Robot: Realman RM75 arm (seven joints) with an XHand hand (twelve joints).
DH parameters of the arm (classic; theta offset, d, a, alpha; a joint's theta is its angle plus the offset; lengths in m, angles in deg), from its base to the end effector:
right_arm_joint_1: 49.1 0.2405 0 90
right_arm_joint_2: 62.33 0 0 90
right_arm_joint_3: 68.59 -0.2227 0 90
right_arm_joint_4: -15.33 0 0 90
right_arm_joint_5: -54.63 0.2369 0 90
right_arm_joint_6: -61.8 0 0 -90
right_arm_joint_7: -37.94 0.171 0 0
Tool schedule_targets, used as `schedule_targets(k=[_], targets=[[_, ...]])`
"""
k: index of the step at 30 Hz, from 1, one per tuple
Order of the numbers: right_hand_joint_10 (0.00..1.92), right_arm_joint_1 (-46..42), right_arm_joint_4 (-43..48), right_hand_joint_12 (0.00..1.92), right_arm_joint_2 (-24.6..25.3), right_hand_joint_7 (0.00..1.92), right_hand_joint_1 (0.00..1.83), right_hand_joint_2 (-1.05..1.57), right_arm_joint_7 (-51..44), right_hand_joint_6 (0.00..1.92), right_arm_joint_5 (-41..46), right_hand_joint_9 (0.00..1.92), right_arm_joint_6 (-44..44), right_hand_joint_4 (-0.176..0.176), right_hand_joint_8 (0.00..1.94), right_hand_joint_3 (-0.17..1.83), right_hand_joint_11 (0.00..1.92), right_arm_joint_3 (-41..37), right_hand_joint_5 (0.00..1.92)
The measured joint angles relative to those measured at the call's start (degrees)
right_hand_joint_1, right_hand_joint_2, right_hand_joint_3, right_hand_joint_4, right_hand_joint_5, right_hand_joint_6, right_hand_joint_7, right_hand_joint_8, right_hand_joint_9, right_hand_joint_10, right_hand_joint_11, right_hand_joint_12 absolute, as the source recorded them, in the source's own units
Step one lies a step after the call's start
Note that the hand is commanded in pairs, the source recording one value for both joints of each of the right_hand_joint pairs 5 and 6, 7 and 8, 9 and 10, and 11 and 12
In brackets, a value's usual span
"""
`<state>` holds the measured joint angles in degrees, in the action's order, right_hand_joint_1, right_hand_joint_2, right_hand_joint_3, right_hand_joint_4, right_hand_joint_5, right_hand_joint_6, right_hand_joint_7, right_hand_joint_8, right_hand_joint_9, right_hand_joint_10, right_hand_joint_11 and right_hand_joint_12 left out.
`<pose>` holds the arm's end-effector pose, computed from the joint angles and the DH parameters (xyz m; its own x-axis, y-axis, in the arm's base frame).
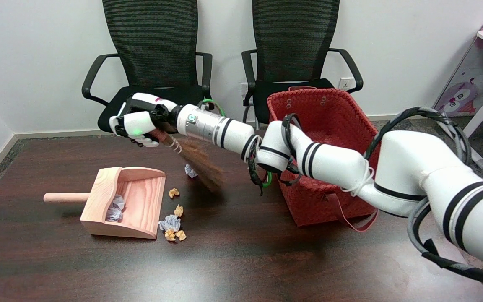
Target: Sweep the paper ball into the dustpan.
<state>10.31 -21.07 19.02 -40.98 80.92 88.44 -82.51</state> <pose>-0.1823 -0.5086 0.0481 0.4196 -0.6234 0.6597 -0.9068 -0.3208 0.2736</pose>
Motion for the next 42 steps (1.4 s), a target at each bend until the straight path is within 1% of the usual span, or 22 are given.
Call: schedule_targets(k=[7, 16, 21, 29, 32, 35, 39, 42], targets=[[1.92, -0.64, 2.15, 1.92, 2.56, 1.92, 0.87, 0.97, 9.90, 1.92, -0.20, 1.92, 0.49, 0.009, 1.92, 1.49, 1.92, 0.43, 1.92], [1.92, -1.70, 3.98, 1.92, 5.26, 1.92, 0.87, 0.97, 23.28, 1.92, 1.75, 1.92, 0.99, 0.005, 1.92, 1.50, 1.92, 0.58, 1.92], [1.92, -2.42, 4.63, 1.92, 6.58, 1.92, 0.88, 1.00, 29.30, 1.92, 3.71, 1.92, 1.93, 0.004, 1.92, 1.48, 1.92, -0.64, 1.92], [1.92, -3.27, 5.90, 1.92, 8.24, 1.92, 0.88, 1.11, 34.90, 1.92, 7.60, 1.92, 5.34, 0.003, 1.92, 1.42, 1.92, -3.03, 1.92], [1.92, -3.49, 6.29, 1.92, 8.65, 1.92, 0.88, 1.11, 36.32, 1.92, 9.00, 1.92, 6.93, 0.002, 1.92, 1.42, 1.92, -3.81, 1.92], [1.92, -3.67, 6.28, 1.92, 8.79, 1.92, 0.88, 1.10, 37.38, 1.92, 10.06, 1.92, 8.50, 0.001, 1.92, 1.44, 1.92, -4.38, 1.92], [1.92, -4.00, 5.09, 1.92, 8.56, 1.92, 0.86, 1.04, 38.30, 1.92, 11.10, 1.92, 10.52, 0.002, 1.92, 1.58, 1.92, -5.05, 1.92], [1.92, -4.39, 3.37, 1.92, 7.92, 1.92, 0.84, 1.06, 38.19, 1.92, 11.69, 1.92, 11.66, 0.006, 1.92, 1.70, 1.92, -5.58, 1.92]])
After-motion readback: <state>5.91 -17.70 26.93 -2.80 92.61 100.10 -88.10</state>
